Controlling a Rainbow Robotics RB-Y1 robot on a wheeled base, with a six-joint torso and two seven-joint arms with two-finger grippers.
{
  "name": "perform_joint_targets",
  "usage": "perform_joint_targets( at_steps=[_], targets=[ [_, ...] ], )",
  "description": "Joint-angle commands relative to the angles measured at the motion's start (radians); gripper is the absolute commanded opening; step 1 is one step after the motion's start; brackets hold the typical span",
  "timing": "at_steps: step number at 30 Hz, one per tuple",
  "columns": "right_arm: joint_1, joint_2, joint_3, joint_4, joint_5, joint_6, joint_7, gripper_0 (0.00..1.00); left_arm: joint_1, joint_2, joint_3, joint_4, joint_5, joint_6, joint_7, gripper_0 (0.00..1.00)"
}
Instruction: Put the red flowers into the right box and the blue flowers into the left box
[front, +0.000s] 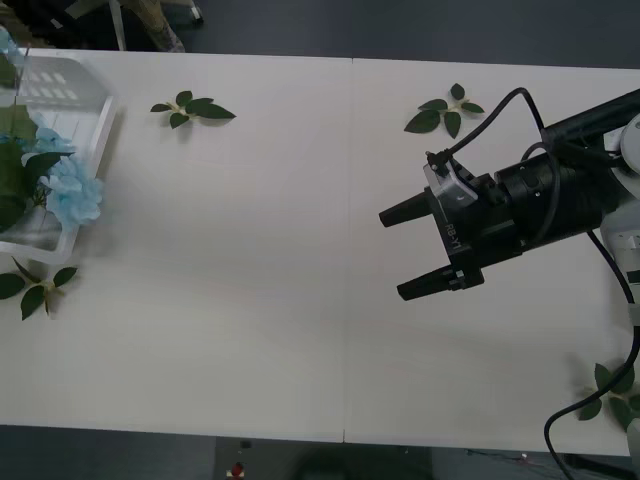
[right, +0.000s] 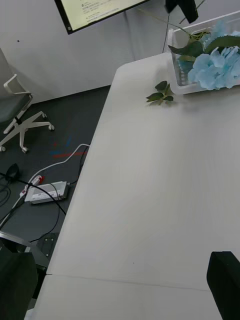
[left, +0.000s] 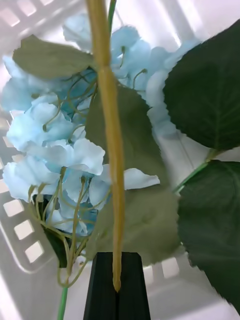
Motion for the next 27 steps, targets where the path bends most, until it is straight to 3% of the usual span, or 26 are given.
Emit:
perform_joint_targets(
  at_steps=[1, 12, 13, 17, 19, 27],
  targets=[
    [-0.024, 0.003, -0.003, -0.019, -0.010, 0.004, -0.012, 1.00, -0.002, -0.023, 0.002, 0.056, -0.062, -0.076, 0.062, 0.00],
    [0.018, 0.072, 0.036, -0.019, 0.007, -0.034, -0.012, 1.00, -0.002, -0.129, 0.002, 0.206, -0.180, -0.278, 0.082, 0.01],
    [0.022, 0.072, 0.043, -0.019, 0.005, -0.034, -0.012, 1.00, -0.002, -0.138, 0.002, 0.217, -0.183, -0.297, 0.082, 0.05],
    [0.064, 0.065, 0.051, -0.047, -0.008, -0.039, -0.012, 1.00, -0.001, -0.156, 0.002, 0.229, -0.192, -0.330, 0.088, 0.53],
    [0.090, 0.057, 0.051, -0.083, -0.007, -0.039, -0.012, 1.00, -0.002, -0.155, 0.002, 0.229, -0.195, -0.330, 0.092, 0.64],
    [0.142, 0.049, 0.057, -0.149, -0.008, -0.053, -0.012, 1.00, -0.002, -0.150, 0.002, 0.228, -0.182, -0.330, 0.097, 0.74]
  ],
)
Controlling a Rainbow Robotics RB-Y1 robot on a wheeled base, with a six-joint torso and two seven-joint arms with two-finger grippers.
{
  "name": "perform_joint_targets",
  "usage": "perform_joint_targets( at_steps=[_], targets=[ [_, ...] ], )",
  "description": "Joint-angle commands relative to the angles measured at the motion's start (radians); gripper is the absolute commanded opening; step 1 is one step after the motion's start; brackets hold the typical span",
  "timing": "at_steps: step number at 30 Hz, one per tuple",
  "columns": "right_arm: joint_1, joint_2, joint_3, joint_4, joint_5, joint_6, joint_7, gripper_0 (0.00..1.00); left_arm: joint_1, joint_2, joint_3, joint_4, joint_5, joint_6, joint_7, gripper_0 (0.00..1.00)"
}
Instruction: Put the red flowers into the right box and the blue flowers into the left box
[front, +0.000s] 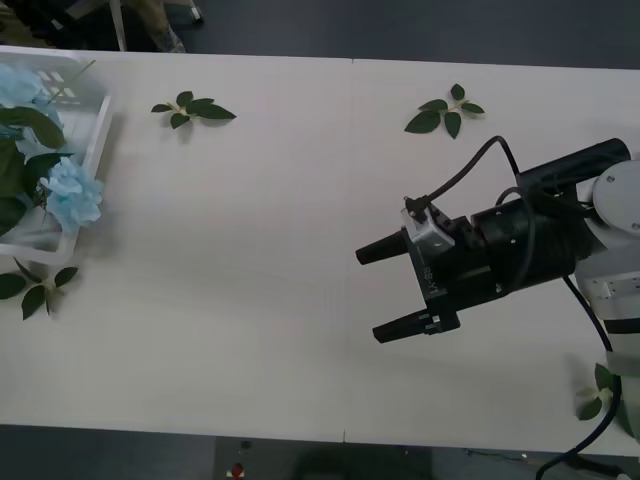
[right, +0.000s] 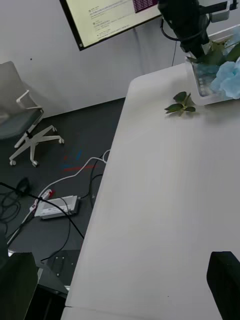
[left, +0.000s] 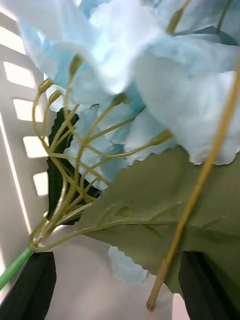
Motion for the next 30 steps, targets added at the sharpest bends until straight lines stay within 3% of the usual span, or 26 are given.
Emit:
perform_joint_targets(
  at_steps=[1, 13, 17, 21, 25, 30],
  targets=[
    [0.002, -0.020, 0.012, -0.044, -0.012, -0.010, -0.012, 1.00, -0.002, 0.012, 0.002, 0.007, 0.019, 0.001, 0.039, 0.76],
    [0.010, -0.024, 0.018, -0.053, -0.012, -0.042, -0.012, 1.00, -0.002, 0.149, 0.002, -0.115, 0.125, 0.129, 0.038, 0.88],
    [0.010, -0.024, 0.033, -0.053, -0.012, -0.079, -0.012, 1.00, 0.000, 0.215, 0.022, -0.203, 0.248, 0.250, 0.024, 0.88],
    [0.010, -0.024, 0.045, -0.053, -0.012, -0.119, -0.012, 1.00, 0.000, 0.238, 0.144, -0.266, 0.349, 0.459, 0.013, 0.88],
    [0.011, -0.026, 0.058, -0.053, -0.012, -0.149, -0.012, 1.00, 0.027, 0.187, 0.270, -0.342, 0.406, 0.610, 0.010, 0.88],
    [0.011, -0.058, 0.110, -0.053, -0.027, -0.261, -0.012, 1.00, 0.185, 0.003, 0.556, -0.552, 0.398, 0.676, 0.004, 0.88]
  ],
)
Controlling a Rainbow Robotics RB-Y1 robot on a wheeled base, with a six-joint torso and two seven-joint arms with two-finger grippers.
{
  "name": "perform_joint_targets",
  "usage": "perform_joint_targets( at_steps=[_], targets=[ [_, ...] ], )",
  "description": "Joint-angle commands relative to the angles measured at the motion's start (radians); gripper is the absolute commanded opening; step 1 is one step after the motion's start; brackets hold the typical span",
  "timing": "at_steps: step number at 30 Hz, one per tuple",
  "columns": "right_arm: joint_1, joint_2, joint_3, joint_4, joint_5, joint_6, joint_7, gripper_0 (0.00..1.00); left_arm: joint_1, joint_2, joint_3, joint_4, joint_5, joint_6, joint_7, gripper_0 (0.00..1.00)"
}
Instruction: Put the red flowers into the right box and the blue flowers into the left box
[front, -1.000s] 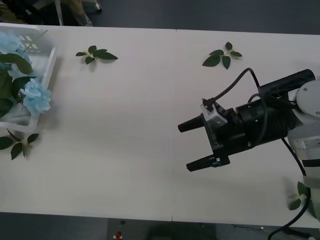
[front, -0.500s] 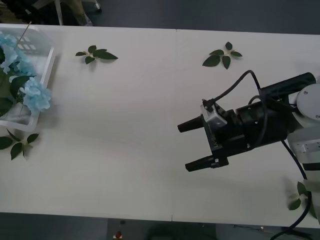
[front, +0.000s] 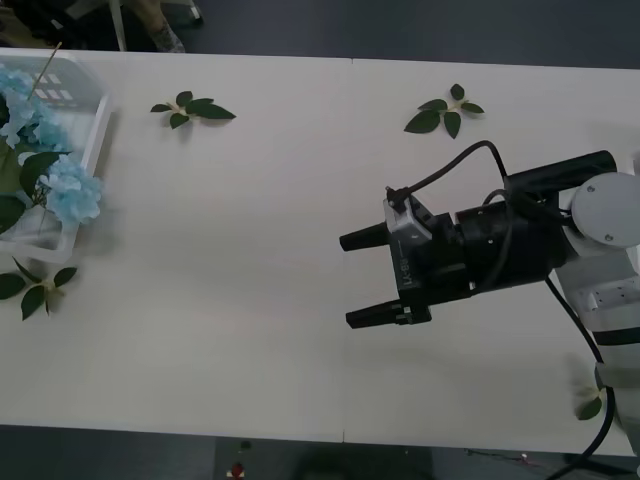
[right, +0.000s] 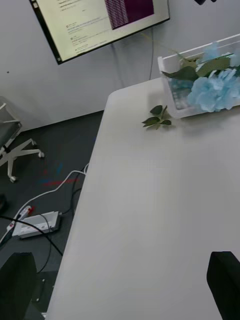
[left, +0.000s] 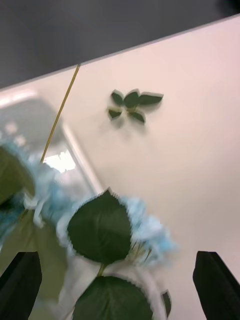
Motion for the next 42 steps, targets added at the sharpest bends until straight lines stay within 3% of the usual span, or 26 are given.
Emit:
perform_joint_targets(
  at_steps=[1, 6, 12, 16, 22, 28, 42],
  targets=[
    [-0.006, -0.057, 0.046, -0.041, -0.026, -0.087, -0.012, 1.00, 0.141, -0.136, 0.184, -0.191, -0.017, 0.050, 0.002, 0.88],
    [-0.004, -0.066, 0.079, -0.041, -0.028, -0.140, -0.012, 1.00, 0.290, -0.411, 0.321, -0.556, -0.106, 0.094, -0.002, 0.88],
    [-0.004, -0.071, 0.075, -0.041, -0.029, -0.122, -0.012, 1.00, 0.422, -0.715, 0.324, -0.826, -0.202, 0.093, -0.021, 0.88],
    [-0.004, -0.074, 0.075, -0.041, -0.029, -0.122, -0.012, 1.00, 0.483, -0.879, 0.270, -0.898, -0.250, 0.105, -0.091, 0.89],
    [-0.004, -0.072, 0.074, -0.041, -0.029, -0.124, -0.012, 1.00, 0.491, -1.055, 0.203, -0.898, -0.317, 0.165, -0.091, 0.89],
    [-0.006, -0.072, 0.074, -0.041, -0.029, -0.122, -0.012, 1.00, 0.473, -1.150, 0.108, -0.898, -0.351, 0.177, -0.091, 0.88],
    [-0.006, -0.074, 0.074, -0.041, -0.028, -0.122, -0.012, 1.00, 0.448, -1.147, 0.045, -0.898, -0.322, 0.174, -0.091, 0.88]
  ],
)
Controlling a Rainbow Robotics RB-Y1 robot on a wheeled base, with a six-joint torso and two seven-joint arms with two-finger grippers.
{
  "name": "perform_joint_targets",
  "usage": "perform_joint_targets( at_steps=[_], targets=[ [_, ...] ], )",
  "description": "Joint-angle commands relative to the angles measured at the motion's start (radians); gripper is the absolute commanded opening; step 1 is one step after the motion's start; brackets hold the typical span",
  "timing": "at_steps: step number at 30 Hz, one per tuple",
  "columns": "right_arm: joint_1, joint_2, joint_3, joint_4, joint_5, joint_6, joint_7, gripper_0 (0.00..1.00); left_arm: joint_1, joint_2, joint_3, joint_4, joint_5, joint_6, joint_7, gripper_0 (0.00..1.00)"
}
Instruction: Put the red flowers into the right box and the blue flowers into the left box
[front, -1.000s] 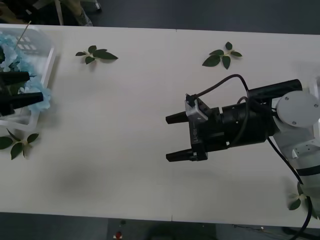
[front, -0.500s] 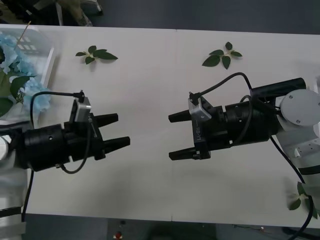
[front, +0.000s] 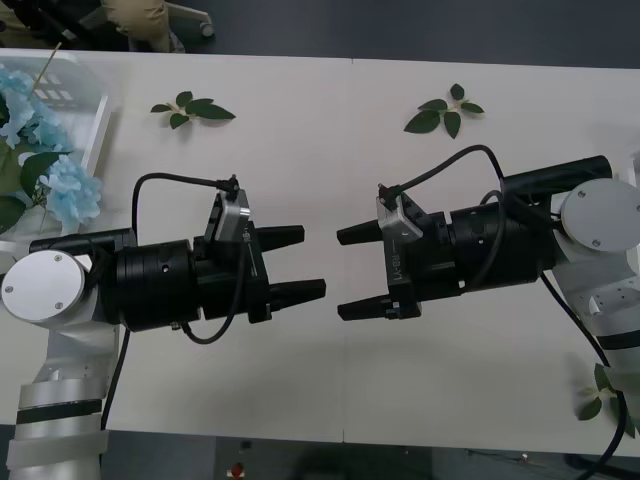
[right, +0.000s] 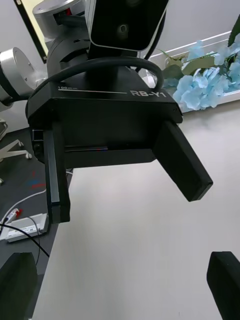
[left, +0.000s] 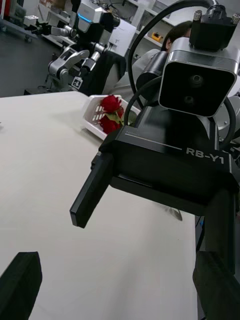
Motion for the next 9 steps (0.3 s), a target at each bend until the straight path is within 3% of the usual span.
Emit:
perform_joint_targets(
  at_steps=[1, 9],
  targets=[
    [-0.006, -0.012, -0.001, -0.040, -0.009, -0.003, -0.012, 1.00, -0.010, 0.017, 0.011, -0.027, 0.012, 0.004, -0.031, 0.88],
    [-0.006, -0.012, -0.001, -0.040, -0.009, -0.003, -0.012, 1.00, -0.010, 0.017, 0.011, -0.027, 0.012, 0.004, -0.031, 0.88]
  ],
)
